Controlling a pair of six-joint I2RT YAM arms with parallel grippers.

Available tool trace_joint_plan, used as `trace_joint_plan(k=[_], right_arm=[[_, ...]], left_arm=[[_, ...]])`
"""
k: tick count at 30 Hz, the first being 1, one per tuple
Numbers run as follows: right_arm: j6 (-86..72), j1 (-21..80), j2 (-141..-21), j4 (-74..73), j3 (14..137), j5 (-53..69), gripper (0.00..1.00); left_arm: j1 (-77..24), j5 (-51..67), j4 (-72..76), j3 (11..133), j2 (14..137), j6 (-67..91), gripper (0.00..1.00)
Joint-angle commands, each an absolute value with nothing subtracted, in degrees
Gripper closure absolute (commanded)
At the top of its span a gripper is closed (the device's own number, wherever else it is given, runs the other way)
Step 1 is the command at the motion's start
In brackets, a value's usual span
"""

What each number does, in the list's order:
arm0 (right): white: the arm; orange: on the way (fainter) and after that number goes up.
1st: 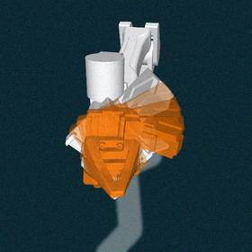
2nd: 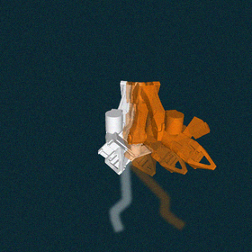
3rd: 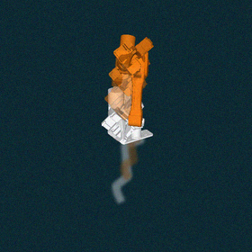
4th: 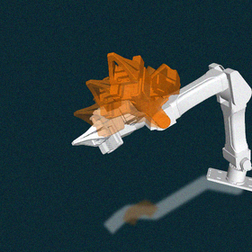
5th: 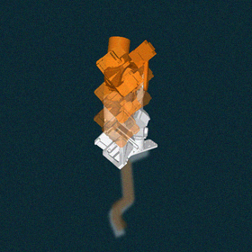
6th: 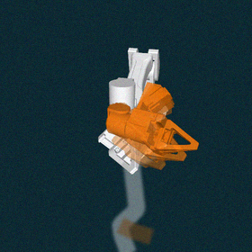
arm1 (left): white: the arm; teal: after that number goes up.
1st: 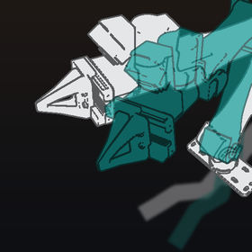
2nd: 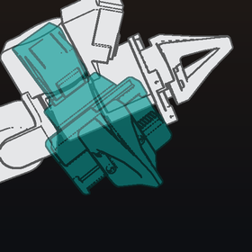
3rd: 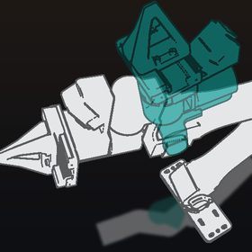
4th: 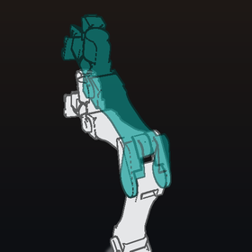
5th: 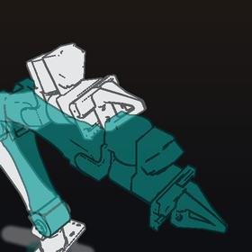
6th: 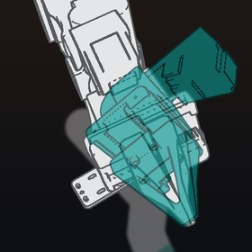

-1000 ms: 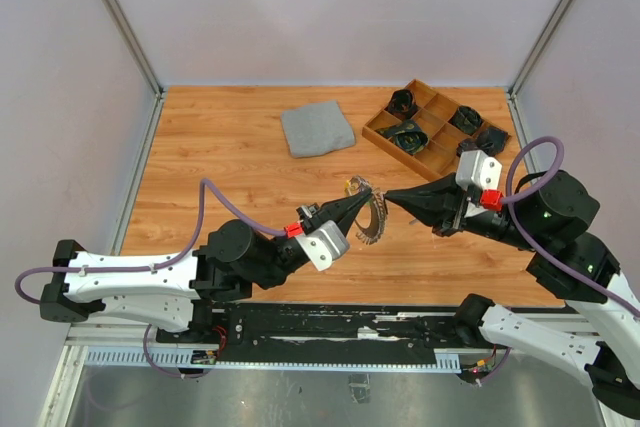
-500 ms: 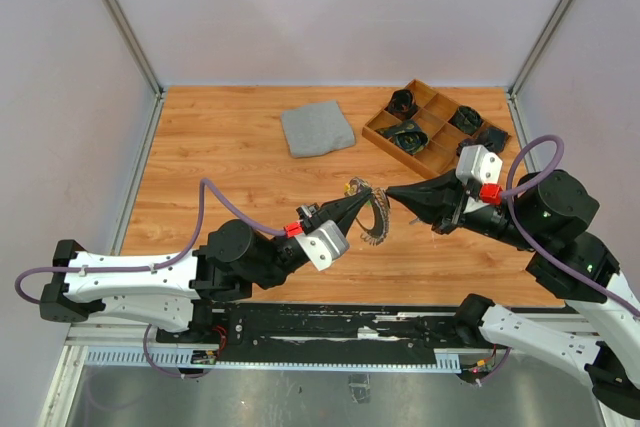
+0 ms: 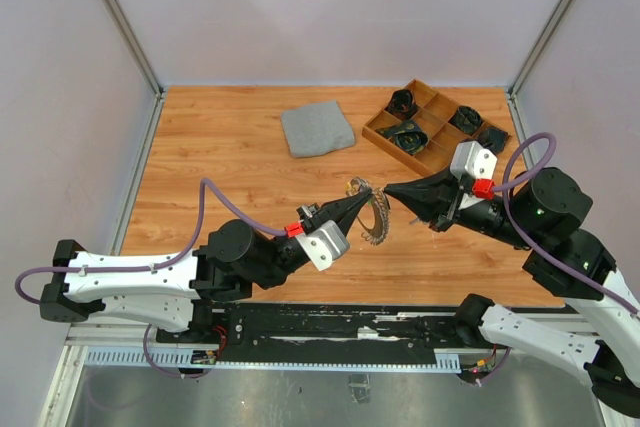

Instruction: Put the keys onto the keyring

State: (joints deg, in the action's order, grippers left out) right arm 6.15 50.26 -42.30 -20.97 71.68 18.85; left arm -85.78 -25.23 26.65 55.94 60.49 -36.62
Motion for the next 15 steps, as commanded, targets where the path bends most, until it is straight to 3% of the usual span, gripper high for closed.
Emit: trace_joint_plan(k=[1, 15], right_arm=[[5.54, 51.25, -42.19, -21.81, 71.37, 16.65, 0.99], [5.71, 51.24, -41.5, -23.78, 71.26, 15.22, 0.99]], left_arm=[[-86.56, -24.73, 29.62, 57.92, 60.02, -36.29, 0.99], [-86.57, -25.47, 29.97, 58.0, 60.47, -36.56, 0.99]])
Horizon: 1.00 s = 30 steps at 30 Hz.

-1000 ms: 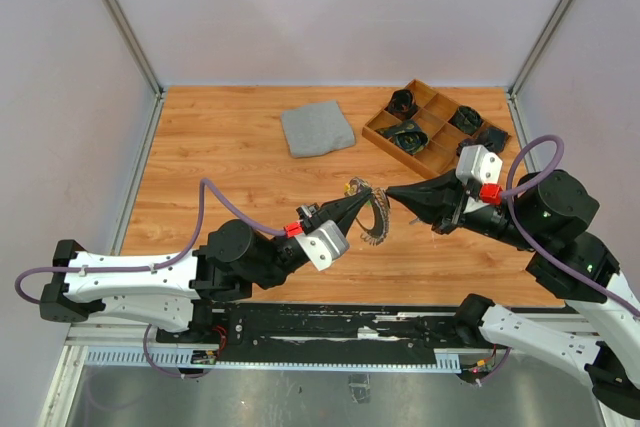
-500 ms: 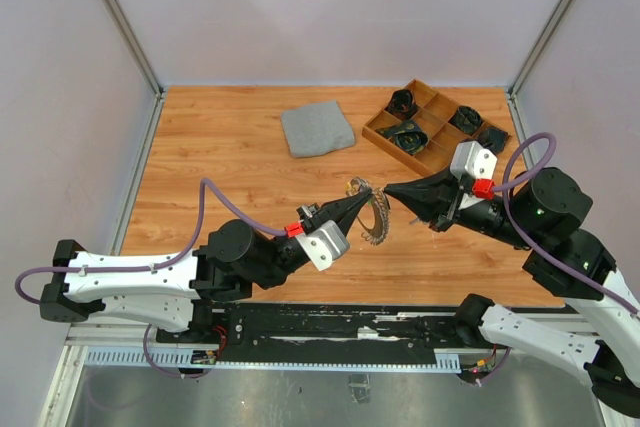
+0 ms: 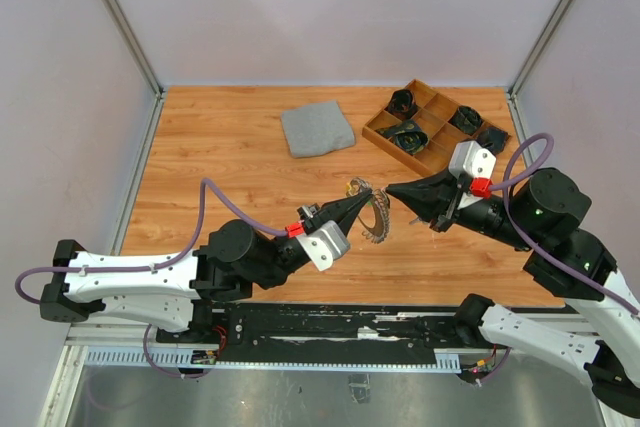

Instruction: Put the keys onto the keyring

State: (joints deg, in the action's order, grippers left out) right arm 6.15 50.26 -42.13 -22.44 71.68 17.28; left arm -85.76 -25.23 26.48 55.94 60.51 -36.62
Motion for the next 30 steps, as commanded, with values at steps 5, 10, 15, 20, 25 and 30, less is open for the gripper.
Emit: trace_joint_plan(k=[5, 10, 15, 20, 25, 30], right_arm=[[5.89, 51.24, -41.68, -24.38, 71.11, 14.62, 0.99], [5.82, 51.26, -41.58, -24.35, 70.73, 14.41, 0.99], [5.82, 51.25, -41.36, -24.09, 70.0, 14.77, 0.99], [6.4, 51.29, -40.02, -22.22, 68.41, 15.56, 0.99], [6.55, 51.25, -38.1, -19.08, 66.75, 17.18, 0.99], [7.14, 51.24, -36.45, -16.84, 65.87, 18.59, 0.99]], left_arm=[[-86.49, -25.75, 30.34, 58.0, 60.38, -36.65, 1.0], [-86.51, -26.17, 30.97, 57.99, 60.38, -36.84, 0.99], [-86.51, -26.64, 31.66, 57.76, 60.23, -36.97, 1.0], [-86.57, -26.81, 31.88, 57.55, 60.12, -37.09, 1.0], [-86.57, -27.0, 31.97, 57.31, 60.2, -37.26, 1.0], [-86.57, -26.51, 31.5, 57.22, 59.95, -36.97, 0.99]])
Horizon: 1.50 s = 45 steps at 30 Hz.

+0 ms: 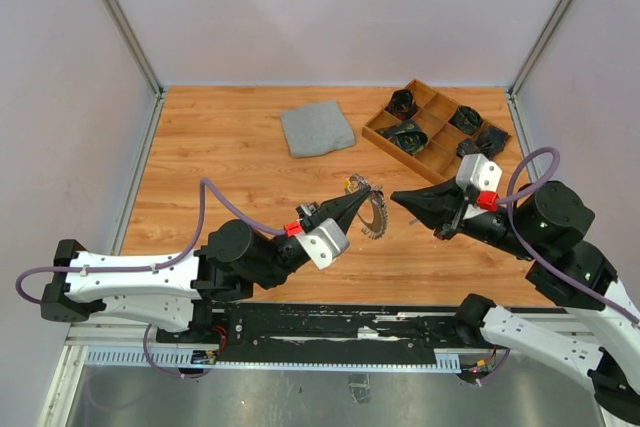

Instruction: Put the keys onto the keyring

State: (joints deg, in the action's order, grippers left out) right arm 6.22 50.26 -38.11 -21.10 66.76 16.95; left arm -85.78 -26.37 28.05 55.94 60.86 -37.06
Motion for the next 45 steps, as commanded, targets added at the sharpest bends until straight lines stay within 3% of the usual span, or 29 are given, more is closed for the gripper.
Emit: trace_joint_plan(k=[1, 9, 13, 25, 36, 45], right_arm=[[7.65, 51.31, -36.13, -16.86, 65.93, 18.77, 0.97], [14.74, 51.28, -36.4, -24.85, 72.02, 28.08, 0.61], [15.73, 51.24, -38.11, -28.99, 74.62, 34.21, 0.54], [12.35, 51.24, -39.85, -26.05, 73.8, 40.2, 0.55], [11.63, 51.24, -40.37, -25.76, 73.3, 40.97, 0.69], [11.42, 51.26, -41.47, -25.91, 73.44, 41.75, 0.74]], left_arm=[[-86.57, -25.58, 30.91, 57.28, 59.68, -36.84, 0.99], [-86.56, -13.41, 22.53, 57.68, 55.56, -33.58, 0.99], [-86.57, -7.81, 20.89, 57.44, 53.54, -31.65, 0.99], [-86.57, -3.43, 19.37, 57.57, 53.44, -31.81, 0.99], [-86.52, -3.38, 19.26, 57.73, 53.61, -32.29, 1.0], [-86.57, -3.46, 19.57, 57.69, 53.61, -32.48, 0.99]])
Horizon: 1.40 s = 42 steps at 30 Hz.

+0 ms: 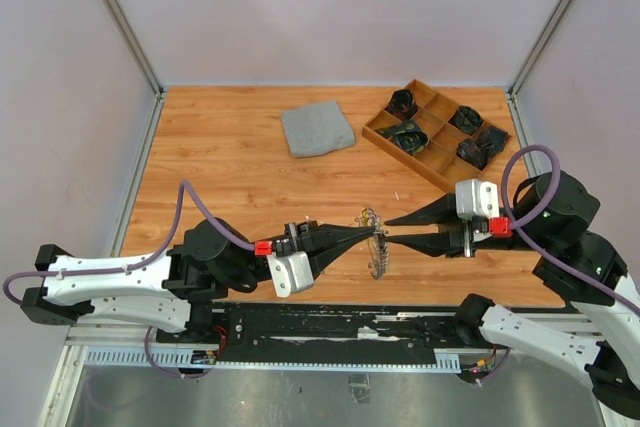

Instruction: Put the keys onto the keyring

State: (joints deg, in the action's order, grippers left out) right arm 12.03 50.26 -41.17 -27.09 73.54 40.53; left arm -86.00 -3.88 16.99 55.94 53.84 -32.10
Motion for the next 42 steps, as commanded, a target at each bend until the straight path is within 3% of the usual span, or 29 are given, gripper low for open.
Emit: trace_joint_plan(k=[1, 7, 15, 42], right_arm=[[11.38, 51.24, -41.51, -25.95, 73.35, 41.7, 0.75], [11.41, 51.29, -41.41, -26.1, 73.27, 40.9, 0.83], [11.69, 51.24, -41.14, -26.85, 73.67, 38.29, 0.99], [11.17, 51.27, -40.67, -26.43, 76.03, 40.8, 0.99]], left_arm=[[-86.51, -3.51, 19.66, 57.69, 53.61, -32.59, 1.0], [-86.56, -3.69, 19.89, 57.63, 53.64, -32.78, 0.99], [-86.52, -4.57, 20.0, 57.53, 53.7, -33.17, 0.99], [-86.54, -8.76, 18.32, 57.91, 55.2, -35.08, 1.0]])
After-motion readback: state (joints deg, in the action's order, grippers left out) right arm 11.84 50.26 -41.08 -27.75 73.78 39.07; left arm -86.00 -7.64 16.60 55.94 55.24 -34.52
